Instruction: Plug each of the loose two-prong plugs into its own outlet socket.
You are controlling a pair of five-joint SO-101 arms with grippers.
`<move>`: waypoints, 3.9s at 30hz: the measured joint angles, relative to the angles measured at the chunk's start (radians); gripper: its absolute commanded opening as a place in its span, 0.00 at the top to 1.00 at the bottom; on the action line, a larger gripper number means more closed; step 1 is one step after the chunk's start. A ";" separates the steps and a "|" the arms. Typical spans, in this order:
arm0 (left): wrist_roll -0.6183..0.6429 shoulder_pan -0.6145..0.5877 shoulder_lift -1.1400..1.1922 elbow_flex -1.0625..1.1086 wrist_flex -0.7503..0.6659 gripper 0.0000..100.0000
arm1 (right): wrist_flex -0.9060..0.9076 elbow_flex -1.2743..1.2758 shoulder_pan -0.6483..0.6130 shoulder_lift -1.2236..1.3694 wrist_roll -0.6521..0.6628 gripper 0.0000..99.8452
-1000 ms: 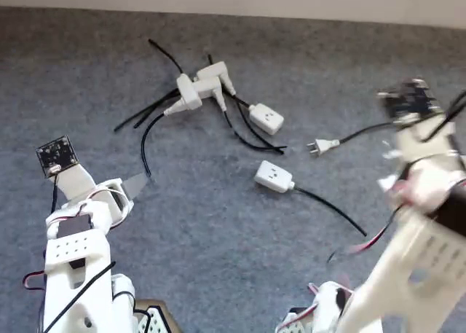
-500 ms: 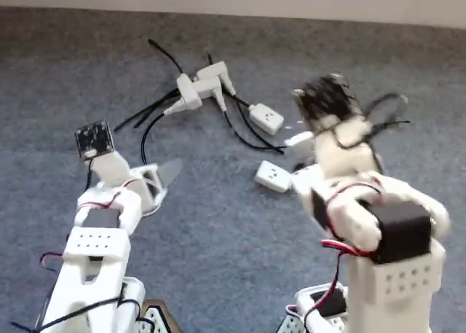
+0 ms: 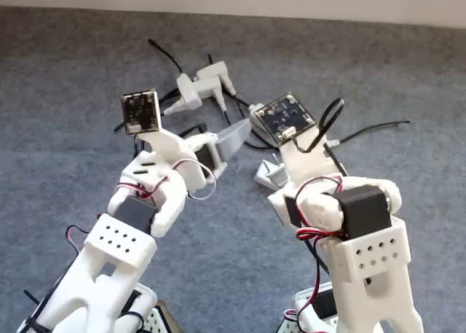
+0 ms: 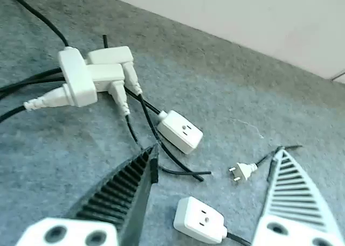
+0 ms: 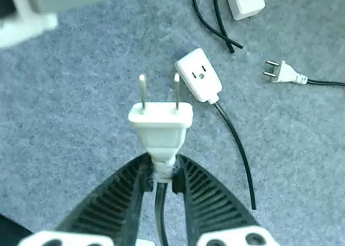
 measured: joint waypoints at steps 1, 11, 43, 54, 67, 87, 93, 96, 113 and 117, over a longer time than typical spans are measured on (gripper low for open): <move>0.000 0.009 0.000 0.000 0.000 0.67 | -0.008 0.011 -0.003 -0.002 0.000 0.96; 0.000 0.018 0.000 0.000 0.000 0.67 | -0.084 0.110 -0.107 0.014 0.000 0.96; 0.006 0.212 0.000 0.129 -0.006 0.67 | 0.012 -0.028 -0.107 -0.002 0.000 0.96; 0.003 0.075 0.000 0.129 -0.006 0.67 | 0.012 -0.028 0.051 -0.002 0.015 0.96; 0.006 -0.063 0.381 -0.048 -0.049 0.67 | 0.003 -0.068 0.315 0.262 0.023 0.96; 0.322 0.161 1.013 -0.845 0.628 0.67 | 0.003 -0.092 0.376 0.264 0.023 0.96; 0.529 0.164 1.131 -0.965 0.628 0.67 | -0.025 -0.092 0.376 0.264 0.023 0.96; 0.595 0.189 1.231 -1.046 0.628 0.67 | -0.025 -0.092 0.376 0.265 0.023 0.96; 0.621 0.259 1.613 -1.534 0.951 0.67 | -0.026 -0.092 0.376 0.265 0.023 0.96; 0.588 0.287 1.620 -1.590 1.142 0.67 | -0.026 -0.092 0.376 0.265 0.023 0.96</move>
